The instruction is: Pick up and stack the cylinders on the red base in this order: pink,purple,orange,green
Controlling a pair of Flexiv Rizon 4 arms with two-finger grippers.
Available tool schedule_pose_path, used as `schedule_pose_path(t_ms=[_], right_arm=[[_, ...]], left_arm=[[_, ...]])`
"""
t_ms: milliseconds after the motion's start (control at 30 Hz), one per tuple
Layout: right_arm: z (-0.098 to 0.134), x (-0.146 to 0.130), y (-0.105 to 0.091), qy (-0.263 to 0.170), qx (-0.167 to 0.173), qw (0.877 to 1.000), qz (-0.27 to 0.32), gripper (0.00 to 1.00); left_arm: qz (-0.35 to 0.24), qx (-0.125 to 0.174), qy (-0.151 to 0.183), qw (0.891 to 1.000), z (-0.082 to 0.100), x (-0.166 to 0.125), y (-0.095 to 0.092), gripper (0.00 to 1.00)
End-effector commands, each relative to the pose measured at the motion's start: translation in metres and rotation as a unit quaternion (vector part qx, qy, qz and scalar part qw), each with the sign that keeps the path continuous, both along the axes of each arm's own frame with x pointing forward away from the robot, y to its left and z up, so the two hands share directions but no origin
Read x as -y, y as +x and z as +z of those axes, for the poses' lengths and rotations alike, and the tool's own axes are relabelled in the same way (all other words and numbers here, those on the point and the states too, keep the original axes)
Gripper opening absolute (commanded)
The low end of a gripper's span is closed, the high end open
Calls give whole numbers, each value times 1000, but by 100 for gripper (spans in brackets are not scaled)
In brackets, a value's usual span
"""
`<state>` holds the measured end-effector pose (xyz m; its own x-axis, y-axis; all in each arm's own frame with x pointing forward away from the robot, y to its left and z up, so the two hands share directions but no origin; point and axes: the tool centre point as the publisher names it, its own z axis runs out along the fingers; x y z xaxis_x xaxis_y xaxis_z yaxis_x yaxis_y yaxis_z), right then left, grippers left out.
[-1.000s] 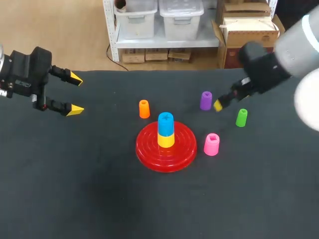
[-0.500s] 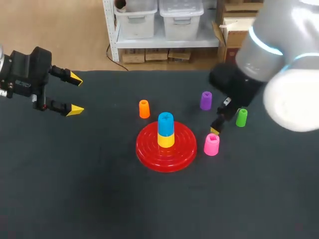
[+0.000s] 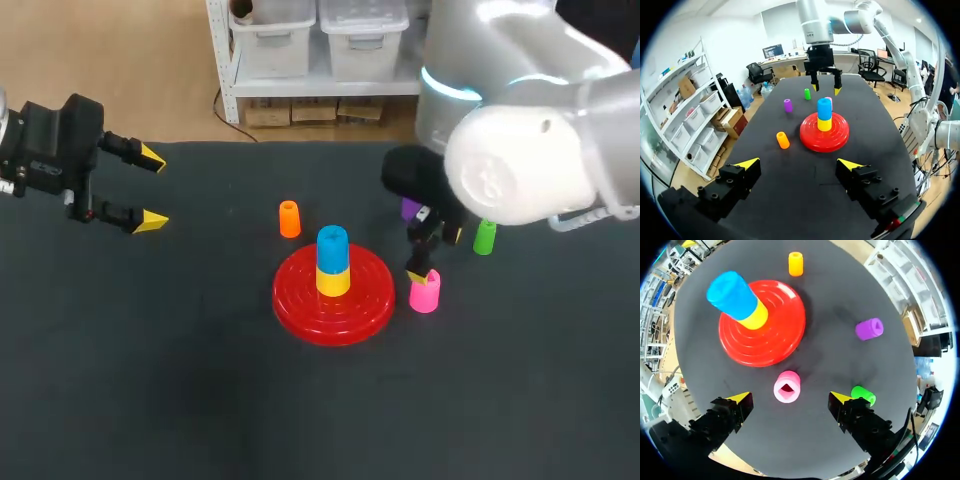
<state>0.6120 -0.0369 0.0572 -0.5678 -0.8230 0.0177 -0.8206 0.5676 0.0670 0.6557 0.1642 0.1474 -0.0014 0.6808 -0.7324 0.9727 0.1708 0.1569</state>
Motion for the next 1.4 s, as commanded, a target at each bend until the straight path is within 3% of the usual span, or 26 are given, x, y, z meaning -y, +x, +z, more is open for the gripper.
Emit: schedule_pose_path(t_ms=[33,367,900,1400], right_arm=[[-10,-3,-2,-15,4,1000,-3,100],[-19,-3,-11,-1,59,997,-46,100],[-26,-6,-8,-16,26,998,-63,100],[-26,-8,-1,-3,45,996,-76,100]], left_arm=[[0,1,0,1000,-1,0,0,100],[0,1,0,1000,-1,0,0,100],[0,1,0,1000,-1,0,0,100],[0,1,0,1000,-1,0,0,100]])
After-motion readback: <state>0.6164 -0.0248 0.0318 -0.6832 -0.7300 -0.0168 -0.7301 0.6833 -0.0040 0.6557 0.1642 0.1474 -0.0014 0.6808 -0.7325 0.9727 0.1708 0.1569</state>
